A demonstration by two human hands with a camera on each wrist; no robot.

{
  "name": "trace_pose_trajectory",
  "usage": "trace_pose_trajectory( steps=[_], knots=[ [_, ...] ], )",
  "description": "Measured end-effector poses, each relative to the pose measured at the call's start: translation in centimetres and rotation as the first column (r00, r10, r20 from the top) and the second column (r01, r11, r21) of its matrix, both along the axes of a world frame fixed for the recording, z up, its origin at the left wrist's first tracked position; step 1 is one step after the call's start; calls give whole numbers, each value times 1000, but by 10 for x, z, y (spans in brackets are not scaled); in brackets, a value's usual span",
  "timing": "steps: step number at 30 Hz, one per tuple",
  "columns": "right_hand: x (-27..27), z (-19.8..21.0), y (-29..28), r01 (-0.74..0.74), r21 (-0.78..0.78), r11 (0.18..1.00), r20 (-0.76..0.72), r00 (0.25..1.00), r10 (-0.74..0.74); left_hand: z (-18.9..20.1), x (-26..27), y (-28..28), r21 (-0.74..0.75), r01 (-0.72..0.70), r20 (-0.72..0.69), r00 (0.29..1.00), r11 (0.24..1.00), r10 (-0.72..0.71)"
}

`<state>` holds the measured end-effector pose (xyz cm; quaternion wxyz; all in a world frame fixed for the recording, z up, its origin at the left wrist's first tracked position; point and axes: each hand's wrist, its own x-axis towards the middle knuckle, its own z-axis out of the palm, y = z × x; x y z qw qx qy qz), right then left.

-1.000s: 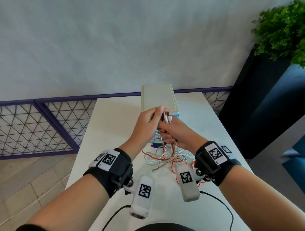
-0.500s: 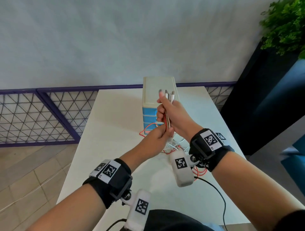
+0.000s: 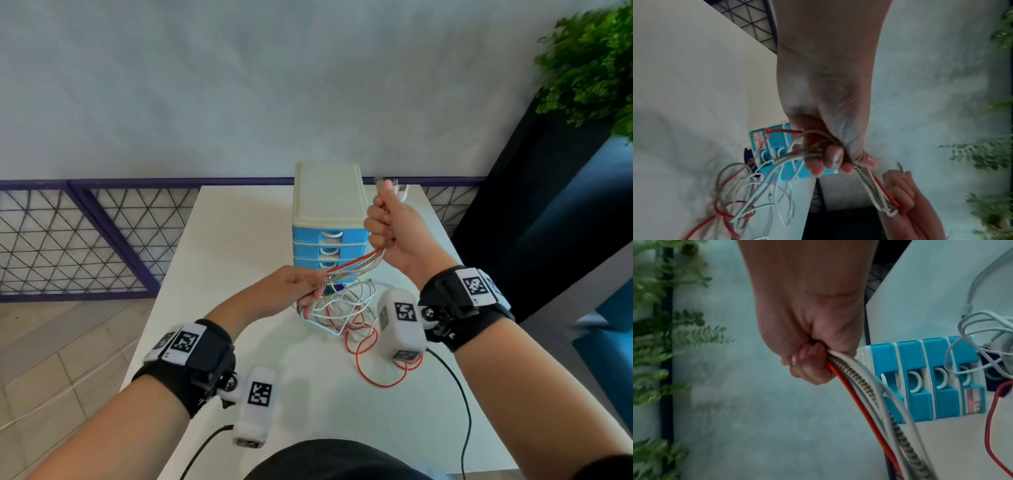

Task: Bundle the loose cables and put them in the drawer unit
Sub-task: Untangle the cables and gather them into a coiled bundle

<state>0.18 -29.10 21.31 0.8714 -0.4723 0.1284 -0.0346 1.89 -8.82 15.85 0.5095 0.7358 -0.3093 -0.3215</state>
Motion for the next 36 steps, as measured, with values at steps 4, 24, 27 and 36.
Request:
trace_pose_trajectory(
  steps=[4, 24, 27, 36],
  knots=[
    [-5, 5, -4, -153, -25, 988, -85, 985, 151, 3, 11, -2, -20, -151, -43, 988, 988, 150],
    [-27, -32, 26, -498, 65, 865, -334, 806, 489, 42, 17, -24, 296, 72, 286, 945, 952, -160],
    [-30, -28, 31, -518, 54, 854, -298, 807, 509, 37, 16, -25, 310, 5, 323, 940, 951, -111],
    [-34, -28, 37, -651, -365, 666, -386, 756, 528, 38, 6, -26, 303, -201, 508, 861, 932, 21]
  ],
)
